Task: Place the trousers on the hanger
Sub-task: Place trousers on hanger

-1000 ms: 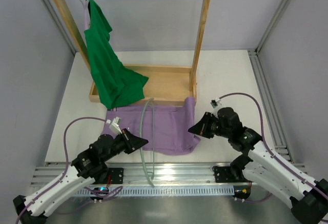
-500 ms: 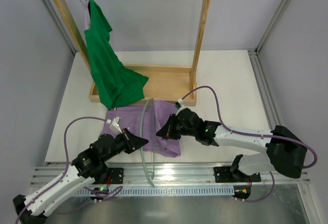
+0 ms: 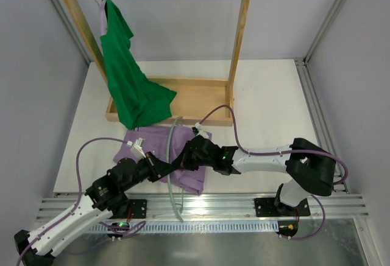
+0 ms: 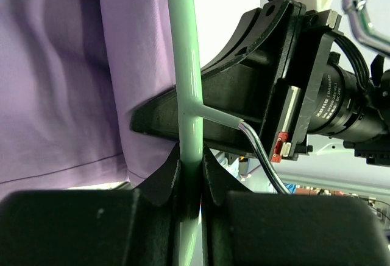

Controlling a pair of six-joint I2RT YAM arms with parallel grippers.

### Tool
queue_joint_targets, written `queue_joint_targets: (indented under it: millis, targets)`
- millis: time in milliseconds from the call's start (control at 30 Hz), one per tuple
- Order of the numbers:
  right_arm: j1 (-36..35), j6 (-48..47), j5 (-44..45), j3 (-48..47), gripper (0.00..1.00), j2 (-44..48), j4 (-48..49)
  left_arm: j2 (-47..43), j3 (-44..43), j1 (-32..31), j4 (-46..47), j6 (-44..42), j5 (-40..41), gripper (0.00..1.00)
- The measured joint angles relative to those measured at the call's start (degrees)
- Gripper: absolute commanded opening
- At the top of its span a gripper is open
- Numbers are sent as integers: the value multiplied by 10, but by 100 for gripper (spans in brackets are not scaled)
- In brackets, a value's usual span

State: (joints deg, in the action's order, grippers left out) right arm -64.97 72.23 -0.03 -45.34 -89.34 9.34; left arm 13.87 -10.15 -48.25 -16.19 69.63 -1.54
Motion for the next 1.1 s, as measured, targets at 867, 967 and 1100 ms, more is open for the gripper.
queue_joint_targets:
  millis: [867, 967, 1100]
  targets:
    - [-3, -50, -5, -10, 38, 33, -10, 25, -18, -4, -9, -14, -1, 0]
    - [-4, -51, -7, -9, 38, 45, -12, 26, -21, -4, -8, -13, -1, 0]
    - [-5, -57, -6, -2, 22, 64, -25, 37, -26, -5, -10, -14, -3, 0]
